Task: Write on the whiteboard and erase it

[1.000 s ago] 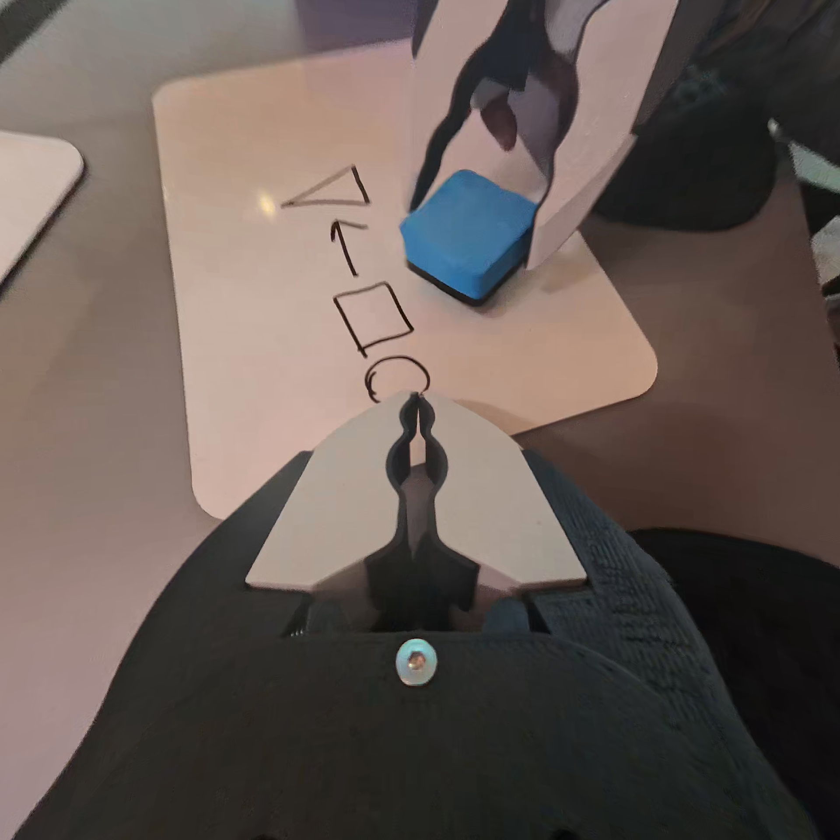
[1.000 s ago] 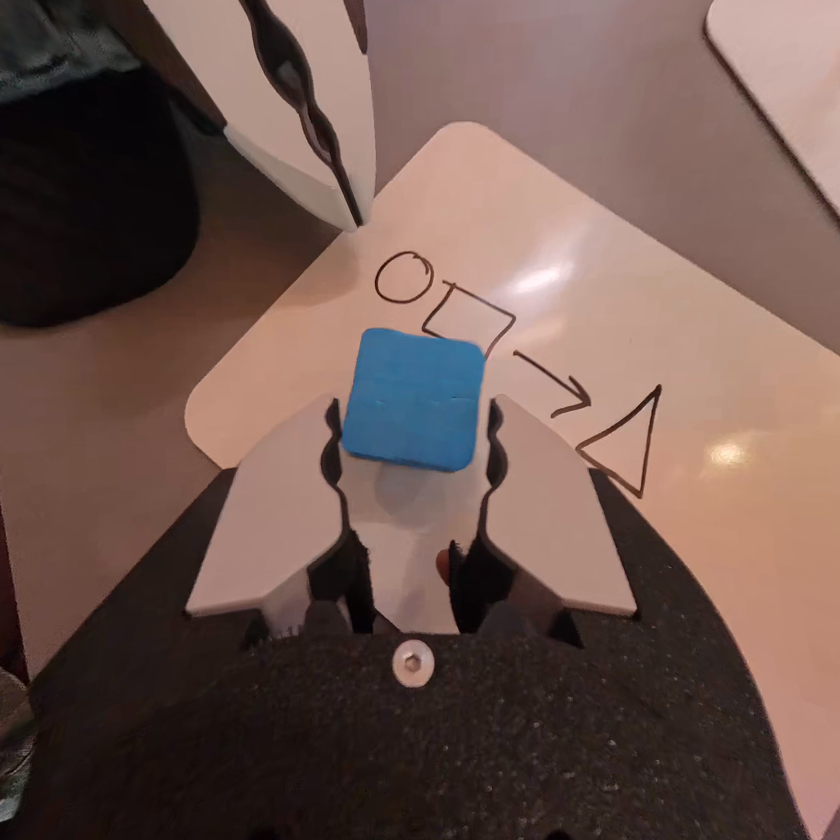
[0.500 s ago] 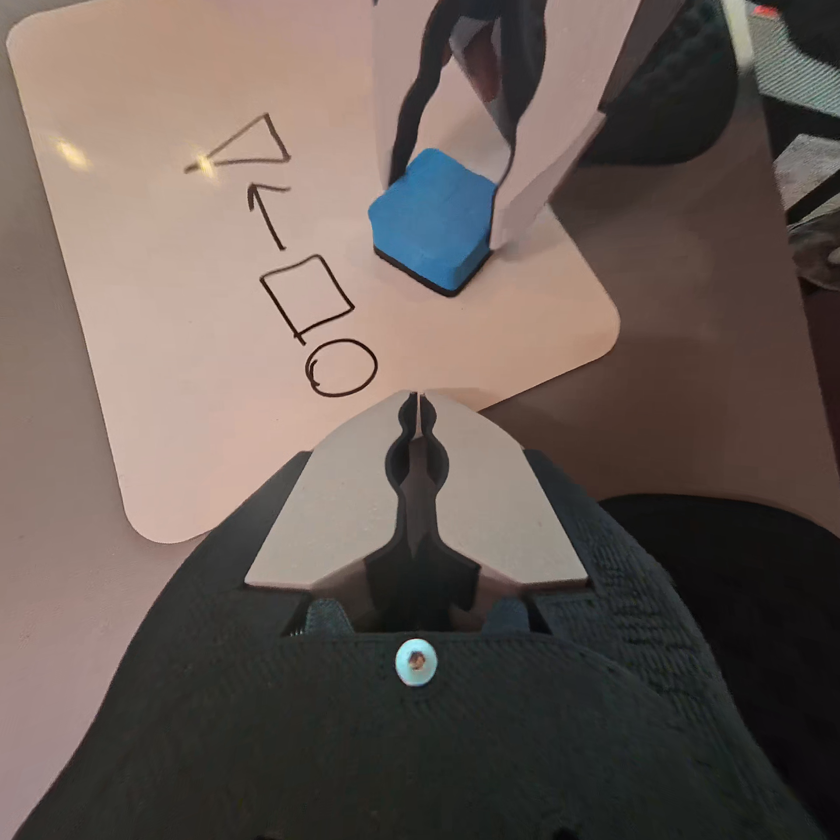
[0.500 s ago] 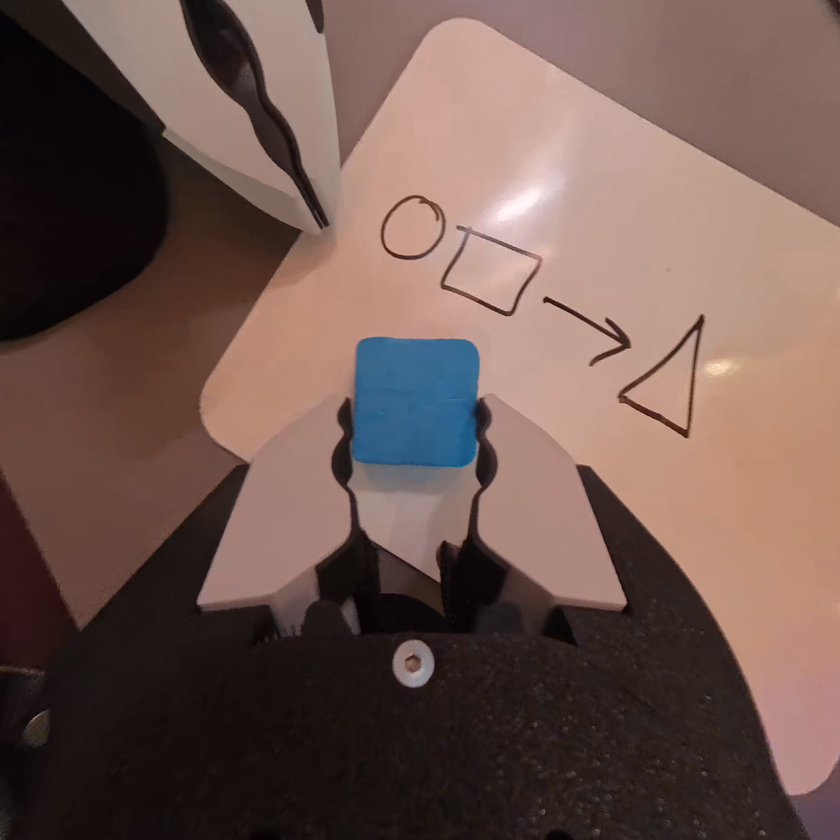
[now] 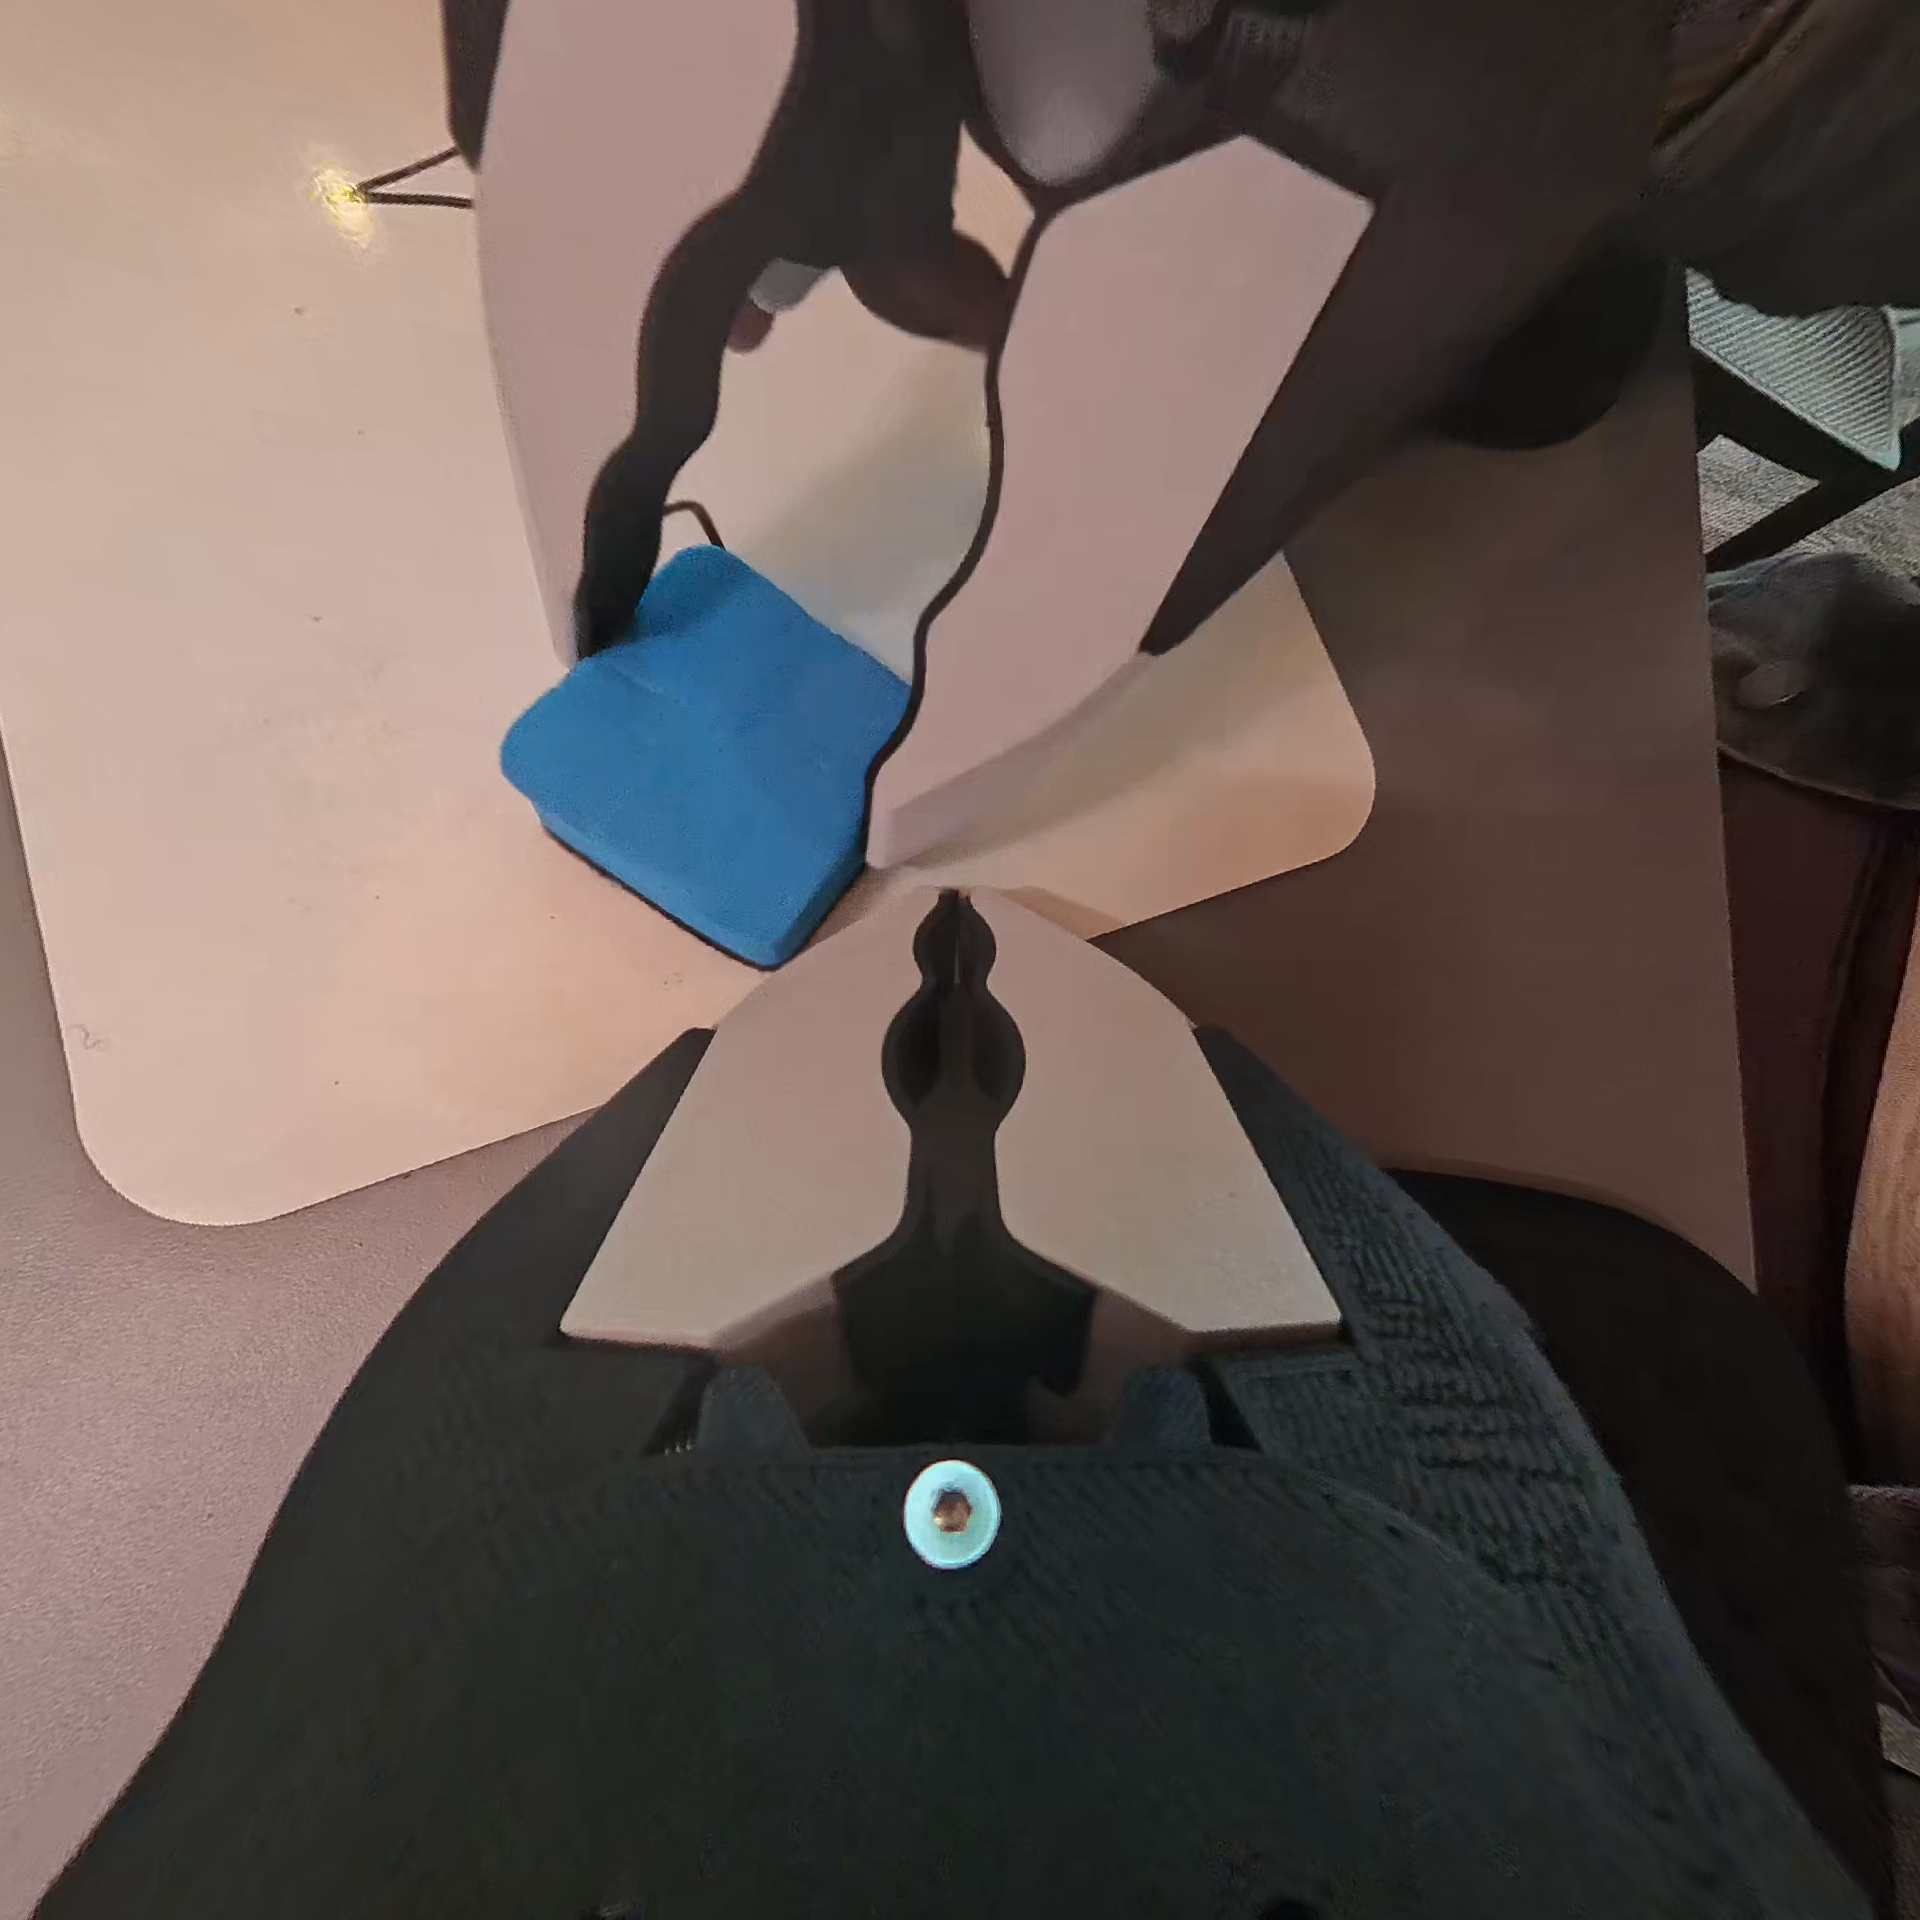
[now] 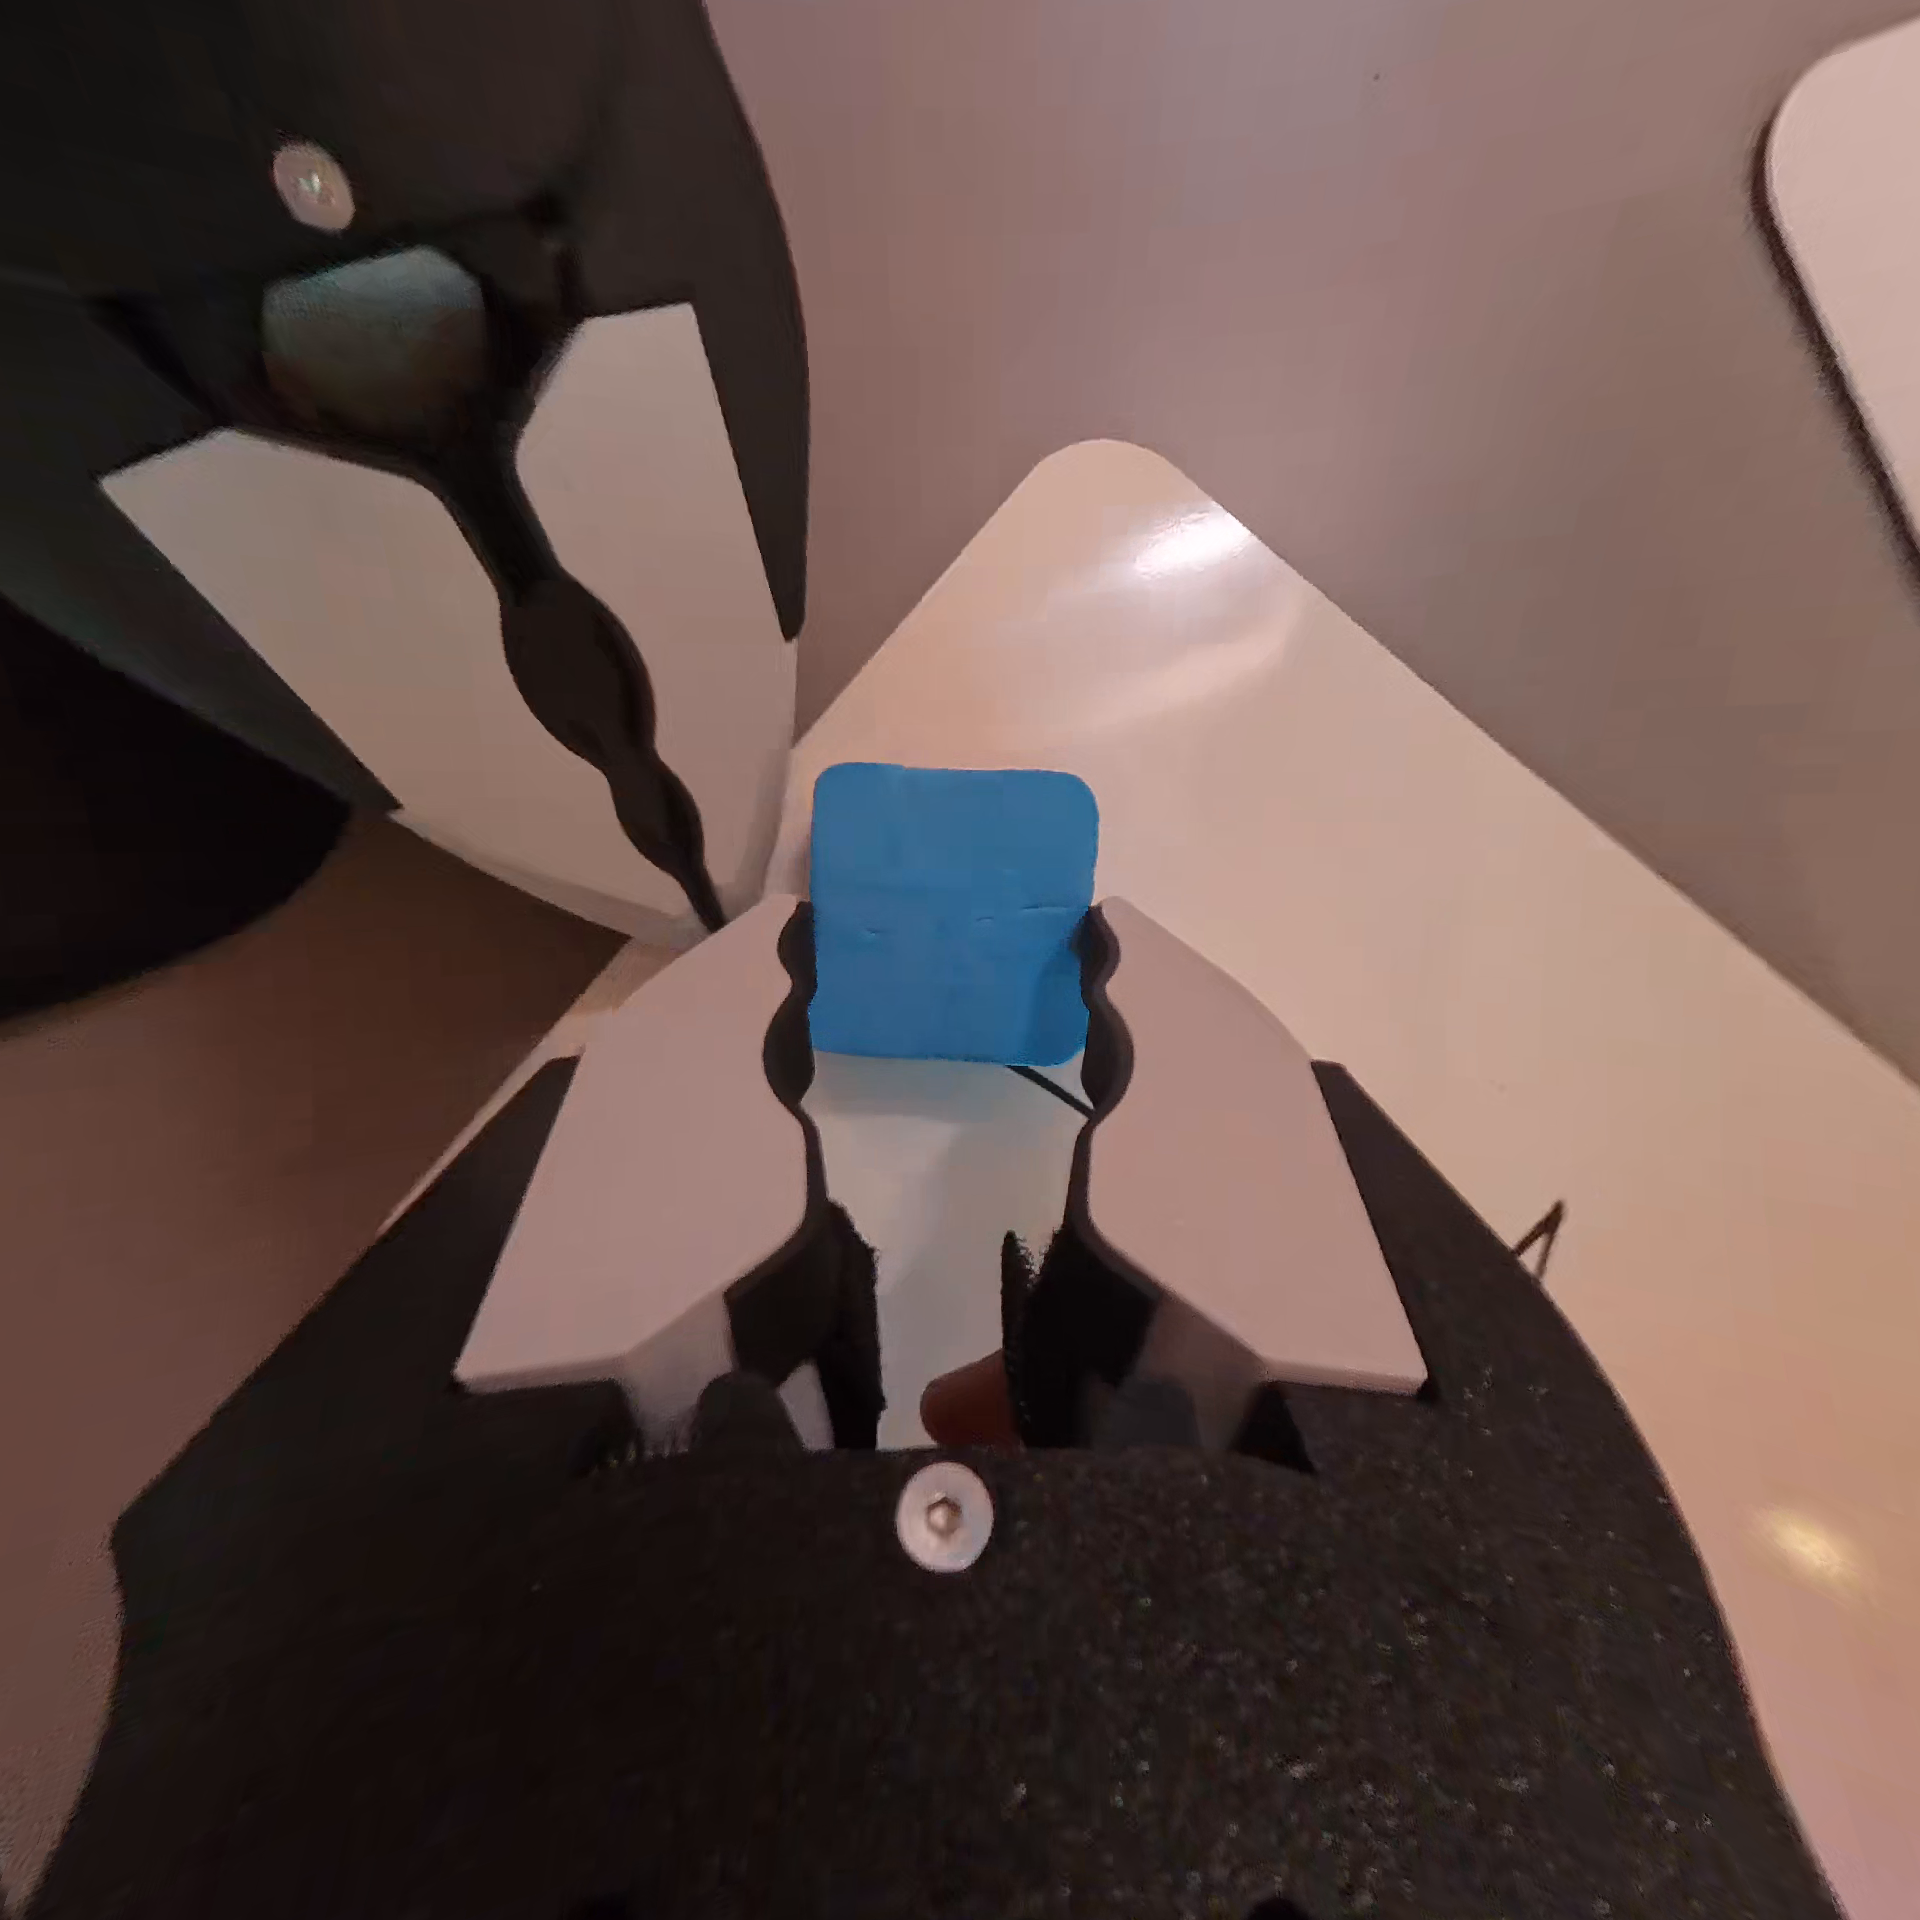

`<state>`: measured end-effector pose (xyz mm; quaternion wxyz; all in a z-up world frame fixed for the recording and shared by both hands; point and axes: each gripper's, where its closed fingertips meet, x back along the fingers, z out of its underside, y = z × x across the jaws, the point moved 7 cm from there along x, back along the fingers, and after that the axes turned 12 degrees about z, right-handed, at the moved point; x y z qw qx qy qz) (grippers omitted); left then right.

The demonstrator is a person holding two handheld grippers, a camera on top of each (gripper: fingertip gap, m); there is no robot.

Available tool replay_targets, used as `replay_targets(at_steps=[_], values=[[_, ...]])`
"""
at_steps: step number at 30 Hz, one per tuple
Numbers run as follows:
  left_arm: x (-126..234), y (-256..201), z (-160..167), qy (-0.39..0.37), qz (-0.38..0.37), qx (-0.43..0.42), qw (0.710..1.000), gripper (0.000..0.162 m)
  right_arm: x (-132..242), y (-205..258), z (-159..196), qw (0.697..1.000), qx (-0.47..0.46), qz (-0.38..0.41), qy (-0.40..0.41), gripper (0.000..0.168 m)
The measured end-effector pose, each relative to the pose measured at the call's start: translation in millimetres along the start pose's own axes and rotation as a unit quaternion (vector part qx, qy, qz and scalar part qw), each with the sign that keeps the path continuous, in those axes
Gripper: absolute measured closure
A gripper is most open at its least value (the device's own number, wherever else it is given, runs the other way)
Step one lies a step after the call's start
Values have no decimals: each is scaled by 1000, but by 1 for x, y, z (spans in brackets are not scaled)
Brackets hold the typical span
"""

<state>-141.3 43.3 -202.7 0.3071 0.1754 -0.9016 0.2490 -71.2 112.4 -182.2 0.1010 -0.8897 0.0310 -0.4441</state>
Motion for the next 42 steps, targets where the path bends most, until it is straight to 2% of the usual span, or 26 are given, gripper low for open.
replay_targets(at_steps=[2,4,6,9,11,13,14,16,19,21,24,26,28,29,32,34,36,38,40,42], values=[[0,0,0,-2,2,4,1000,162,-3,-15,1,1000,-20,-6,12,119],[0,0,1,-3,3,5,1000,162,-8,-33,2,998,-52,21,17,119],[0,1,1,-5,2,6,1000,162,-9,-25,-3,999,-38,26,12,119],[1,1,1,-7,3,9,1000,161,-7,1,-8,1000,8,-7,-5,119],[1,1,1,-6,2,10,1000,162,-8,-19,-2,1000,-18,-6,5,119],[1,1,1,-7,0,10,1000,162,-10,-53,7,996,-64,55,22,119],[1,1,1,-8,1,11,1000,162,-10,-60,10,994,-86,61,25,119],[0,2,1,-13,5,18,1000,162,-8,-49,8,995,-74,67,16,119],[1,2,1,-16,8,27,999,162,2,-17,10,1000,-20,14,7,119],[1,2,1,-14,6,24,1000,162,5,-40,24,998,-54,22,14,119],[1,2,1,-16,5,22,1000,162,12,-116,59,974,-145,165,46,119],[1,2,2,-17,7,24,1000,162,14,-133,71,963,-208,168,42,119],[1,2,2,-17,8,26,999,162,13,-115,64,970,-192,147,32,119],[1,2,2,-17,8,25,999,162,11,-95,55,978,-175,112,22,119],[1,2,2,-19,9,28,999,162,8,-43,33,996,-76,44,-17,119],[0,2,1,-19,10,27,999,162,6,-61,39,994,-102,35,-26,119],[0,2,1,-19,8,25,999,162,6,-112,58,981,-161,111,-7,119],[0,2,1,-18,6,22,1000,162,10,-142,73,965,-225,137,13,119],[1,2,1,-18,7,23,1000,162,11,-125,67,973,-190,128,15,119],[1,2,1,-18,8,24,1000,162,12,-78,52,988,-138,62,-6,119]])
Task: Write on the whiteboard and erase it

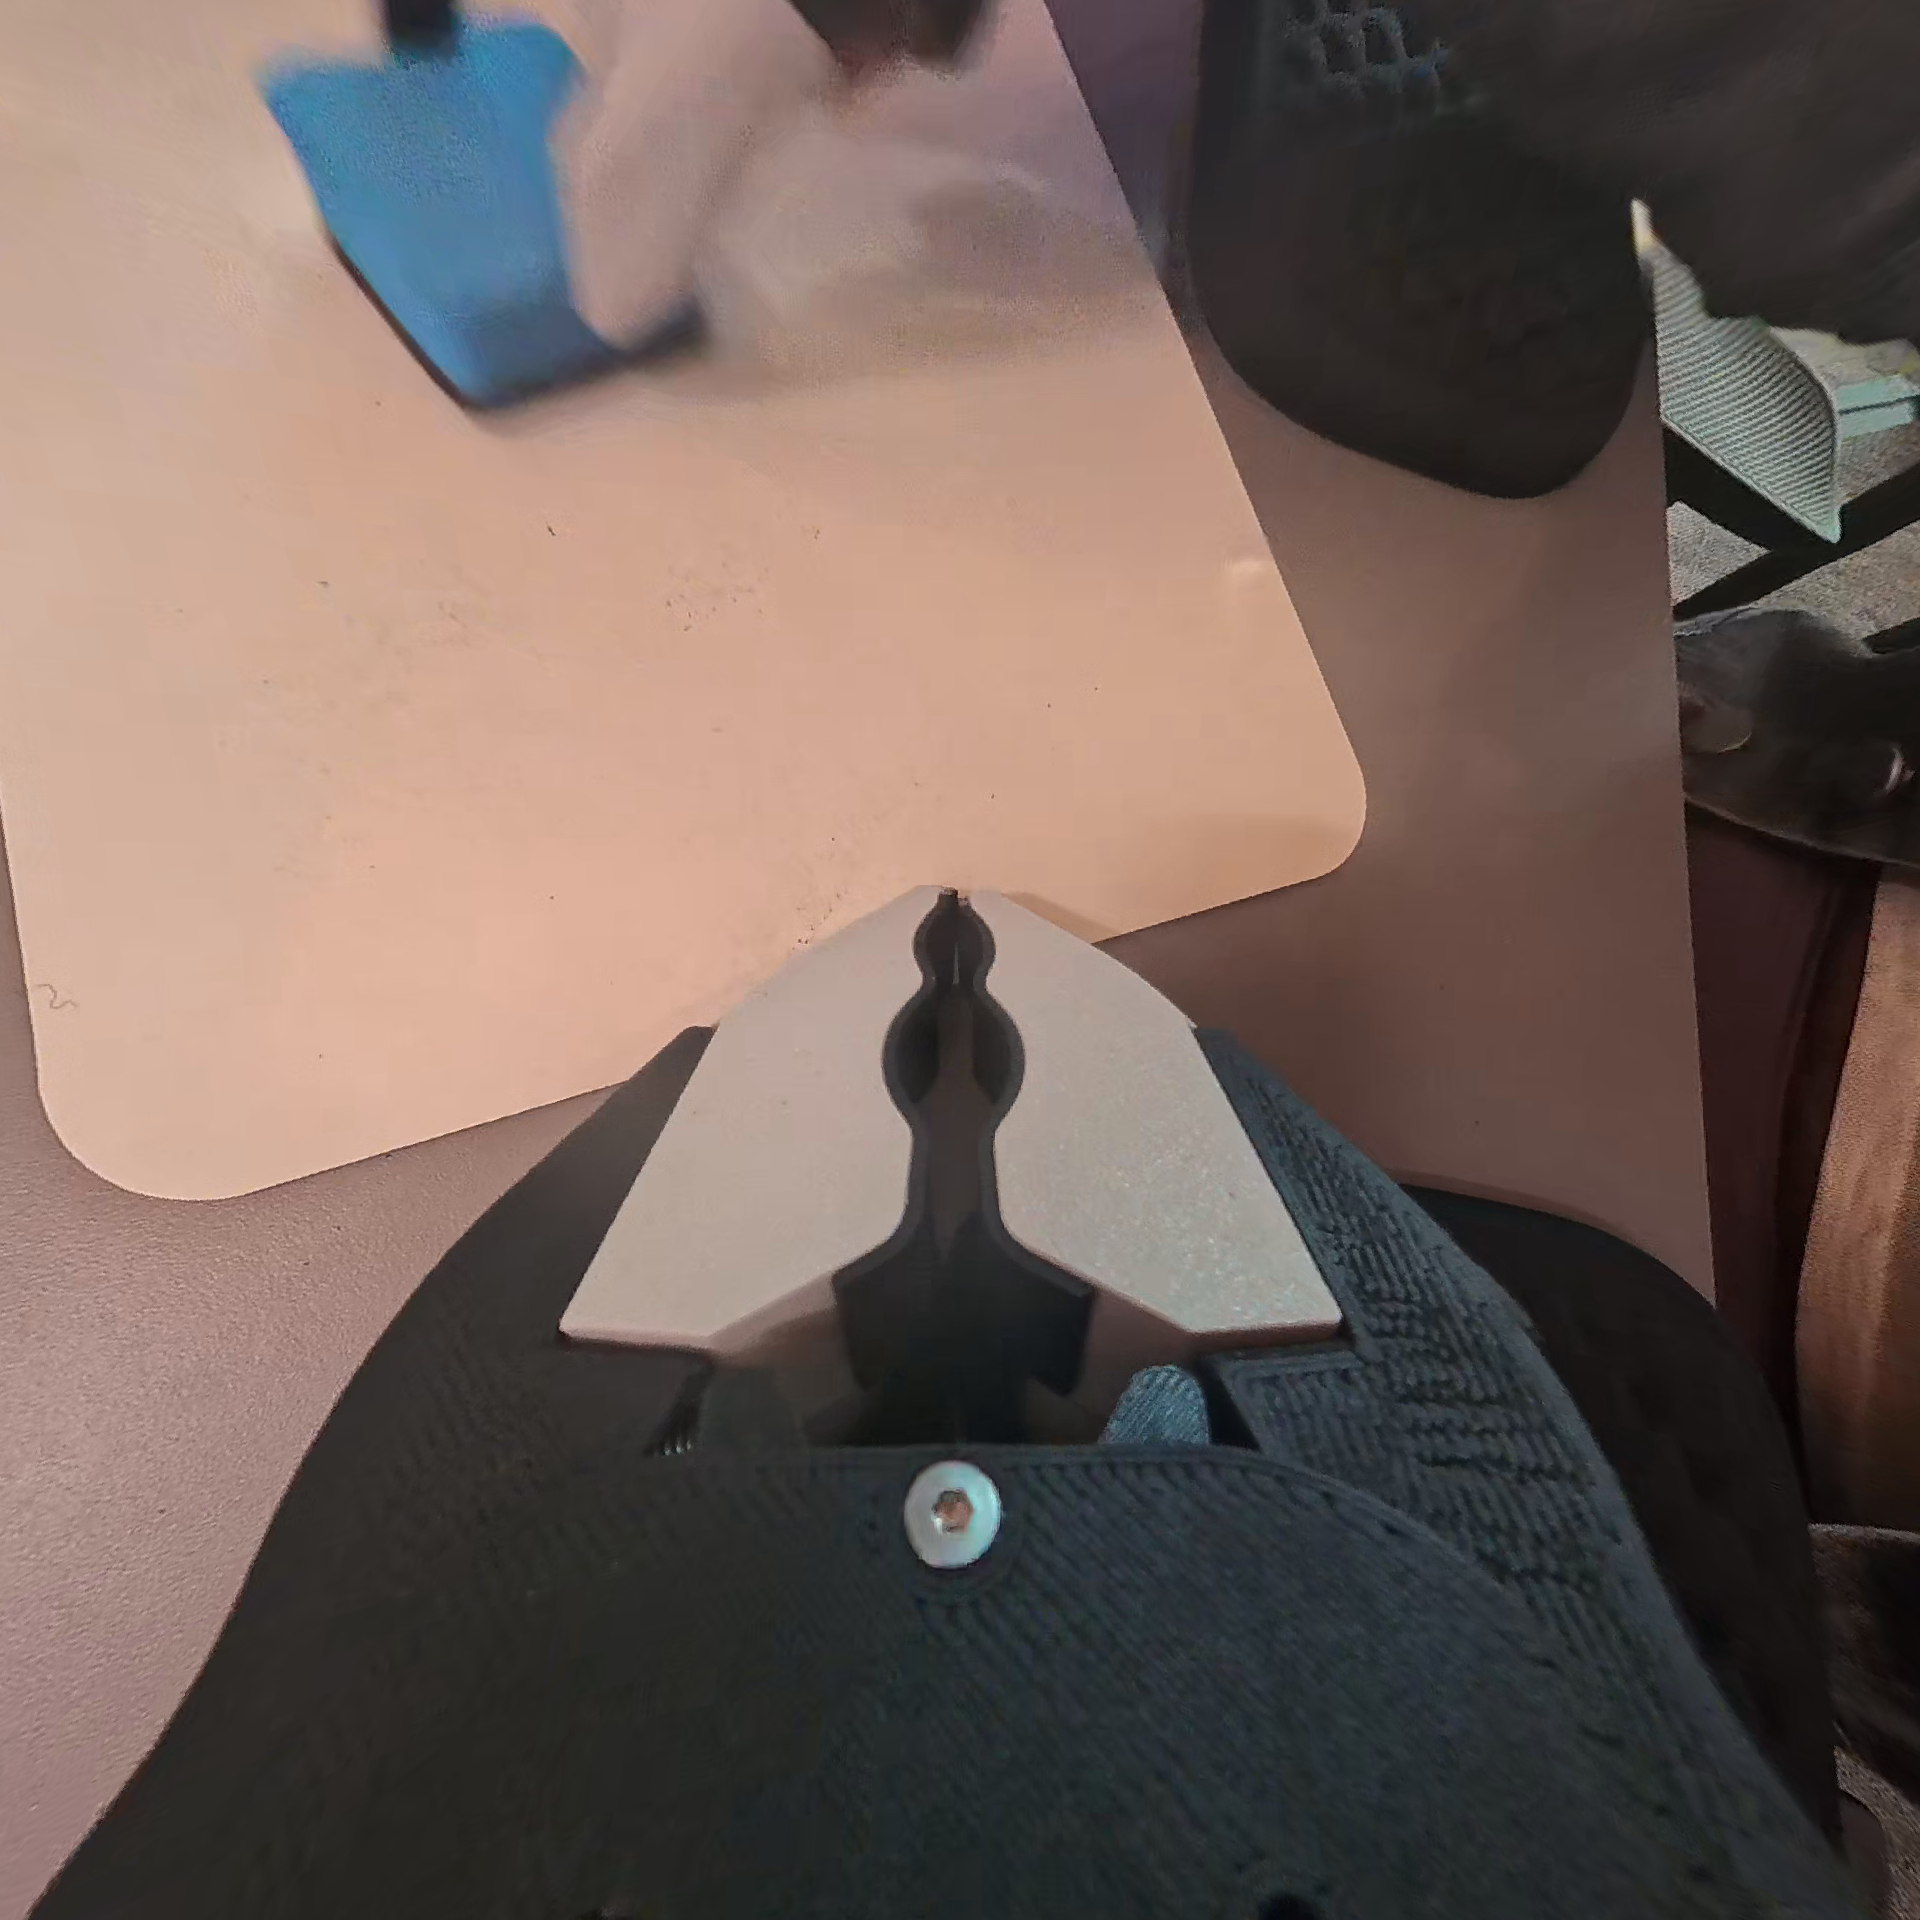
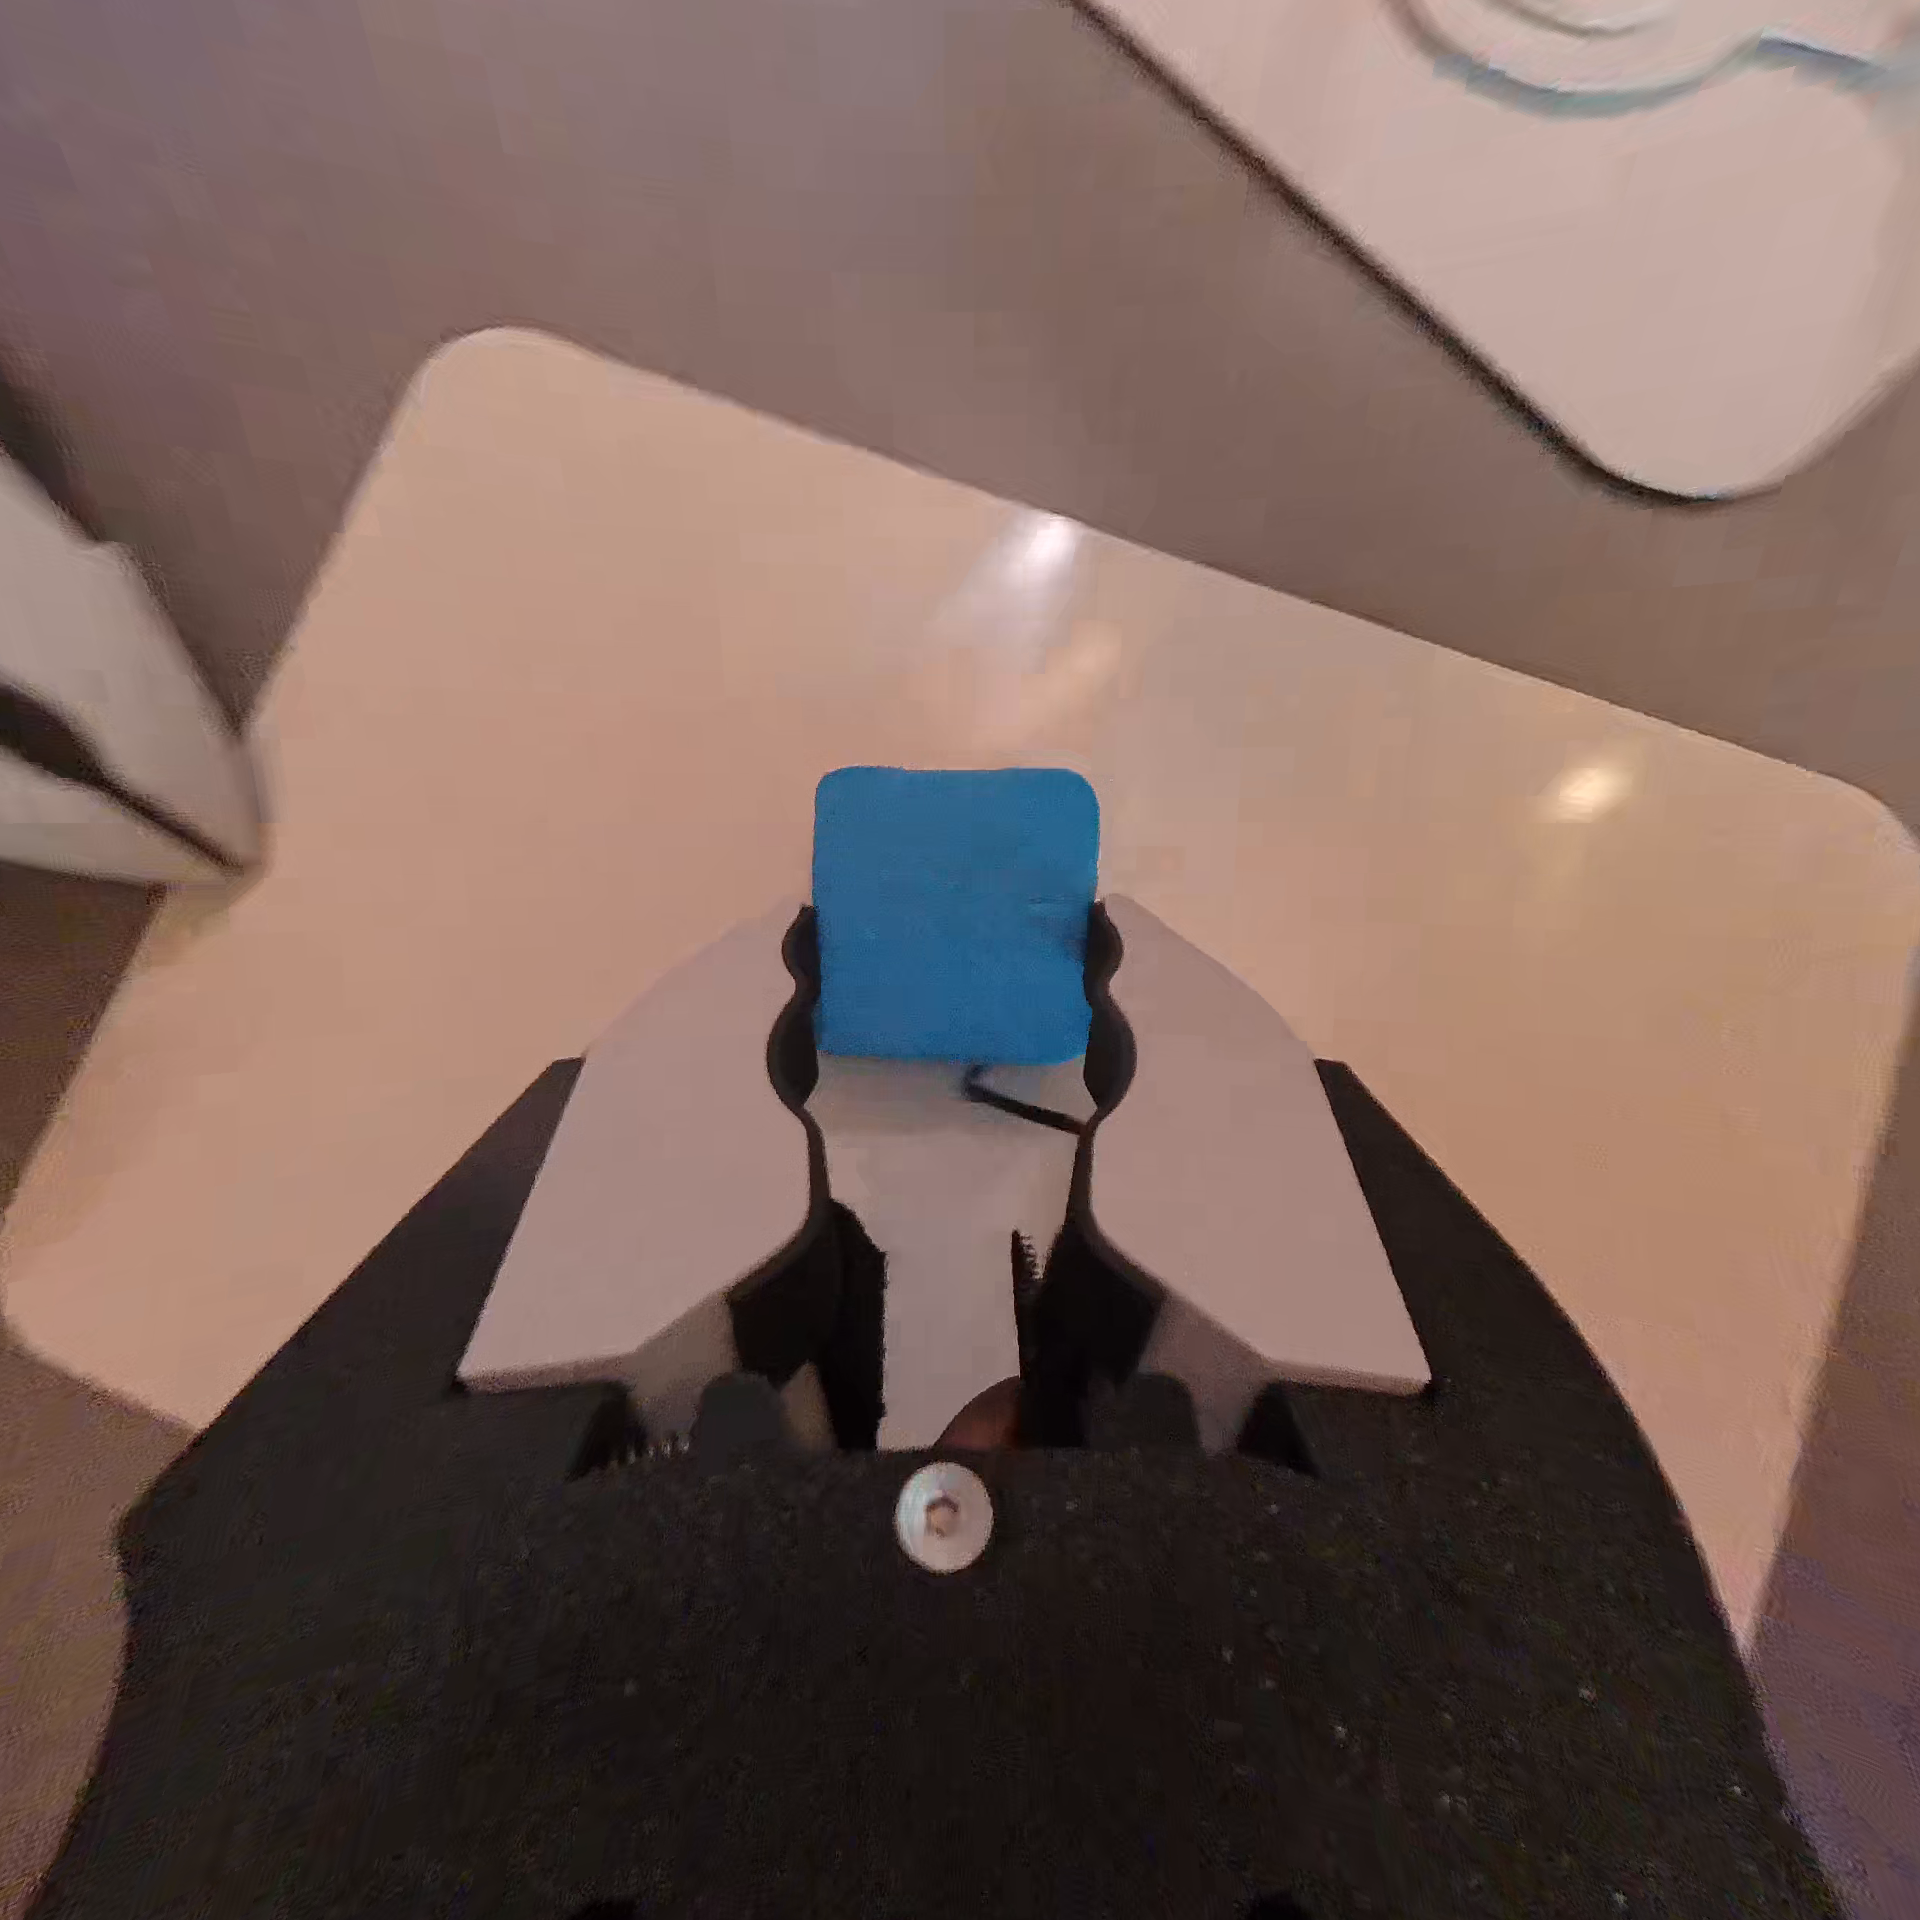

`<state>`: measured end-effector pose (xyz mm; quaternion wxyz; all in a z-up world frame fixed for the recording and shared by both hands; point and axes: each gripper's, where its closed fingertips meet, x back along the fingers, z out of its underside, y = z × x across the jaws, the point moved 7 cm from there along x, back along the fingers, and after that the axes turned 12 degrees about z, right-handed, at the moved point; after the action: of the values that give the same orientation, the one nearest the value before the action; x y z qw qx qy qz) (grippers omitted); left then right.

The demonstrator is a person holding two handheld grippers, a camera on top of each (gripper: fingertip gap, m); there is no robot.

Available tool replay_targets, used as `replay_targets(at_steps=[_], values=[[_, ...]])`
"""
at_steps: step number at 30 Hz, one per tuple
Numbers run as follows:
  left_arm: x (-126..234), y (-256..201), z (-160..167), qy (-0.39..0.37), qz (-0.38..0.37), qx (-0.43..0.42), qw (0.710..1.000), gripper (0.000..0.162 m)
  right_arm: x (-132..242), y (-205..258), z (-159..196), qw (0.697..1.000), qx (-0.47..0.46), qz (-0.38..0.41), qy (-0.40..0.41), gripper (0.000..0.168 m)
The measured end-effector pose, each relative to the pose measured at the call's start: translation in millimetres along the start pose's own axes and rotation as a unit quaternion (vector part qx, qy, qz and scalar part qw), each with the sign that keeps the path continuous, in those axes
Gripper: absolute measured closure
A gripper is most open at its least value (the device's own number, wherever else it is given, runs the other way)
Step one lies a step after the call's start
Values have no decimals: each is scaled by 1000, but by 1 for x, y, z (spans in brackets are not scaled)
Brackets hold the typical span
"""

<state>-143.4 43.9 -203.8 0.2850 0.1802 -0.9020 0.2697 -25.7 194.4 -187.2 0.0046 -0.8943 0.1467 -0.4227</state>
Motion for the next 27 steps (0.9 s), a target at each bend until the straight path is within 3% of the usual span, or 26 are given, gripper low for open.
replay_targets(at_steps=[2,6,8,12,14,16,18,22,24,27], values=[[0,0,0,0,1,1,1000,162,8,17,4,999,52,-3,-3,119],[0,0,0,1,-2,-2,1000,162,12,-62,26,991,-93,91,25,119],[0,0,0,0,-2,-1,1000,162,14,-56,26,989,-96,108,32,119],[0,0,0,0,-1,0,1000,162,18,42,9,999,37,-16,8,119],[-1,-1,0,2,0,-3,1000,162,16,41,7,997,58,-41,10,119],[-1,-2,-1,4,-1,-5,1000,162,5,-1,3,999,10,25,19,119],[-1,-2,-1,4,-4,-5,1000,162,-6,-19,-6,998,-32,43,20,119],[2,0,1,3,-3,1,1000,161,-5,63,-22,996,72,-51,-11,119],[4,1,2,2,-4,5,1000,162,11,93,-13,986,139,-92,20,119],[4,0,2,6,-1,4,1000,162,23,71,1,979,151,-121,65,119]])
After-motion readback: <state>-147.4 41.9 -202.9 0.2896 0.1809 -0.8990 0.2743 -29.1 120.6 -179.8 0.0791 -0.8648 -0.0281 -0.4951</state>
